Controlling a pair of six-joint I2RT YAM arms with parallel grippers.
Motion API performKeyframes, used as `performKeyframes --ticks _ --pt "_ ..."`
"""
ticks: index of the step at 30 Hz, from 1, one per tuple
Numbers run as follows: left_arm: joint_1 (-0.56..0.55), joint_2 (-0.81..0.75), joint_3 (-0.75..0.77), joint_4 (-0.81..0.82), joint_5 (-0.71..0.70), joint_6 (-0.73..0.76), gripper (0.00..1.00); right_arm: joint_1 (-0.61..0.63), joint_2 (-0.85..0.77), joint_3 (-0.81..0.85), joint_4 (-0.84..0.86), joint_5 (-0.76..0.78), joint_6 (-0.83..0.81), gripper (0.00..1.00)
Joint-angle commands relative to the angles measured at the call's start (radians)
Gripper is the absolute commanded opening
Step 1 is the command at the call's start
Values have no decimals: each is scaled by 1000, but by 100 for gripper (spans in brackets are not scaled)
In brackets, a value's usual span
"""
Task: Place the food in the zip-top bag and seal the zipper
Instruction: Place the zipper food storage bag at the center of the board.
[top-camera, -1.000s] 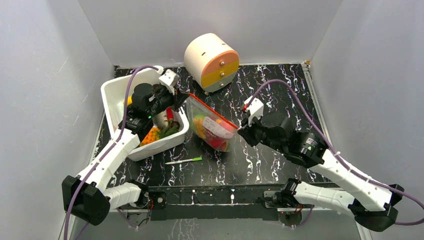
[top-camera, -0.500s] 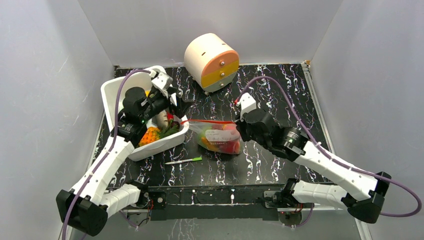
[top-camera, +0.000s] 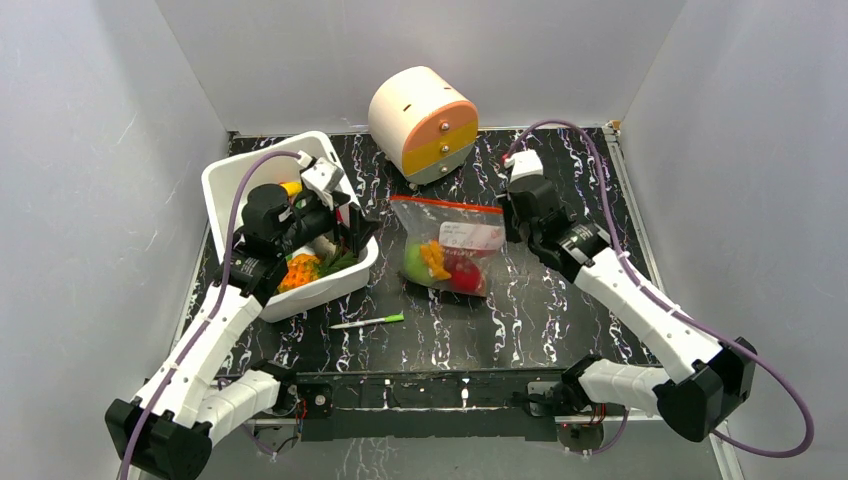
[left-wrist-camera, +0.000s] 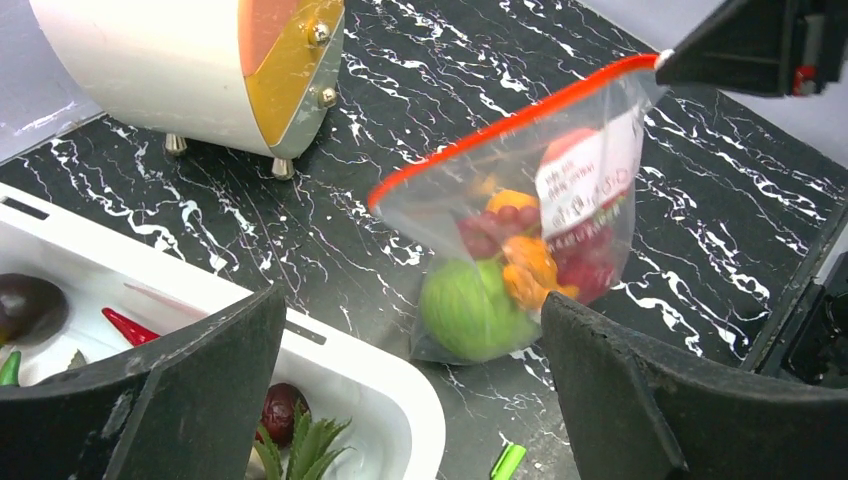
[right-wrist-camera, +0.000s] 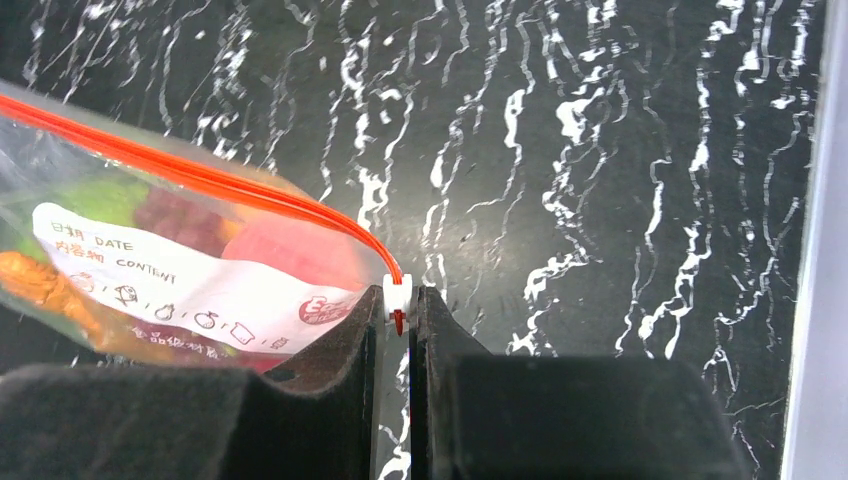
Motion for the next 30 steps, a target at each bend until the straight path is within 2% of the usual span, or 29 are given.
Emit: performKeyframes --ticks 1,7,15,19,23,26,30 --pt "2 -55 0 -32 -34 -44 98 -113 39 96 97 14 -23 0" --pt "3 -57 12 -101 -44 -171 98 -252 157 165 139 17 -59 0" --pt "3 -58 58 -234 -5 -135 98 -450 278 222 208 37 -103 0" --pt "3 -65 50 -246 -10 -157 99 -524 354 289 227 33 -118 0" --pt "3 -93 2 -205 -36 -197 98 -561 430 343 245 35 -145 0" --pt "2 -113 -13 -192 -159 -270 98 -578 454 342 281 31 -173 0" --pt "2 -116 12 -228 -205 -266 98 -609 482 353 280 67 -178 0"
